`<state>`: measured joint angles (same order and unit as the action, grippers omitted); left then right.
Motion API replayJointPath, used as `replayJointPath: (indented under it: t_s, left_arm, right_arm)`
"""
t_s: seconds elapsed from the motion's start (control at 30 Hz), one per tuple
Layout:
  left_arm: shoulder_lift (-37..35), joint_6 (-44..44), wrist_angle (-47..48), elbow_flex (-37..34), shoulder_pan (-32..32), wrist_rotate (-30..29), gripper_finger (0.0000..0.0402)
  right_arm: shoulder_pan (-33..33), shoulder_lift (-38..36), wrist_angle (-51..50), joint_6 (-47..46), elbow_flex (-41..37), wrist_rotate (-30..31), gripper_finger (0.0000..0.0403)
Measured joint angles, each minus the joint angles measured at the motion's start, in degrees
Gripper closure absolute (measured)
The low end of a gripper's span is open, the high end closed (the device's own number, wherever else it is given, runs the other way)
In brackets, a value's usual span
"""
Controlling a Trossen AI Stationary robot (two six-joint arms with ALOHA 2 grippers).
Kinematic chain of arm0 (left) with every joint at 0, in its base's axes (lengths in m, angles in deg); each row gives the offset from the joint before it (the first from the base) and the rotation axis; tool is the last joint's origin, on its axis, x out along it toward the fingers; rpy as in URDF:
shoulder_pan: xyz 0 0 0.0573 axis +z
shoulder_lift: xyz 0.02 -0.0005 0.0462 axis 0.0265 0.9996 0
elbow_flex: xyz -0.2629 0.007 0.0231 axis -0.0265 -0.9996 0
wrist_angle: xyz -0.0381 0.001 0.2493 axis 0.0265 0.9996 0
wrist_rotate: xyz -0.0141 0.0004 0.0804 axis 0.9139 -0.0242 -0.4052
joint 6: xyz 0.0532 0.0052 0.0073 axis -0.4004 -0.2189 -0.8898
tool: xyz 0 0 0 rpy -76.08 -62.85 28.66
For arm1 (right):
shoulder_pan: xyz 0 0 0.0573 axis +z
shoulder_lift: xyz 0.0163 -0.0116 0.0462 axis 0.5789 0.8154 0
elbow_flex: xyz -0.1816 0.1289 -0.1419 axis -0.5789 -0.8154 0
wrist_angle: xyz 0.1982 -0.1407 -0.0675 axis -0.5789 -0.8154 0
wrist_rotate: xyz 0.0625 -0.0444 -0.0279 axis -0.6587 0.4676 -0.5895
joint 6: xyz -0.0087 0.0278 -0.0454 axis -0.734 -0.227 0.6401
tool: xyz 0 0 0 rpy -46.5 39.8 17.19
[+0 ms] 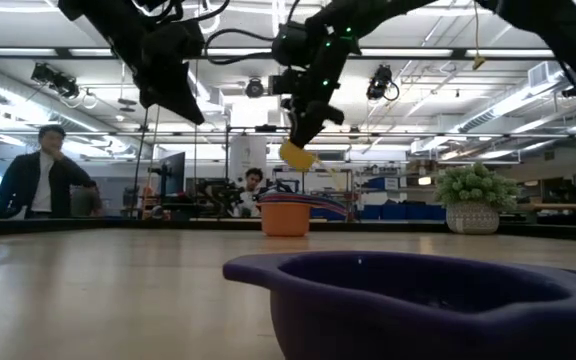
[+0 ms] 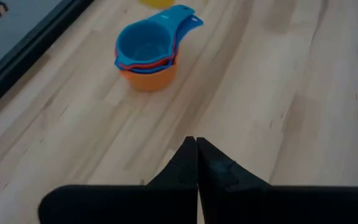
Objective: Nest measuring cups in basket
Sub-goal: Stack the yellow measuring cup on top of the blue measuring cup
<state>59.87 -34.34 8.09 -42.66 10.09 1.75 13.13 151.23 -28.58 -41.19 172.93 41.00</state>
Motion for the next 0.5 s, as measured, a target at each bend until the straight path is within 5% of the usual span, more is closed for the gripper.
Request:
replayJointPath:
  t_s: [0.5]
  left_arm:
    - [0.02,0.02,0.49,0.00,-0.47,-0.04,0.0401]
  right_arm:
    - [0.42,11.97,-10.76,0.02,12.81,-0.99,0.0393]
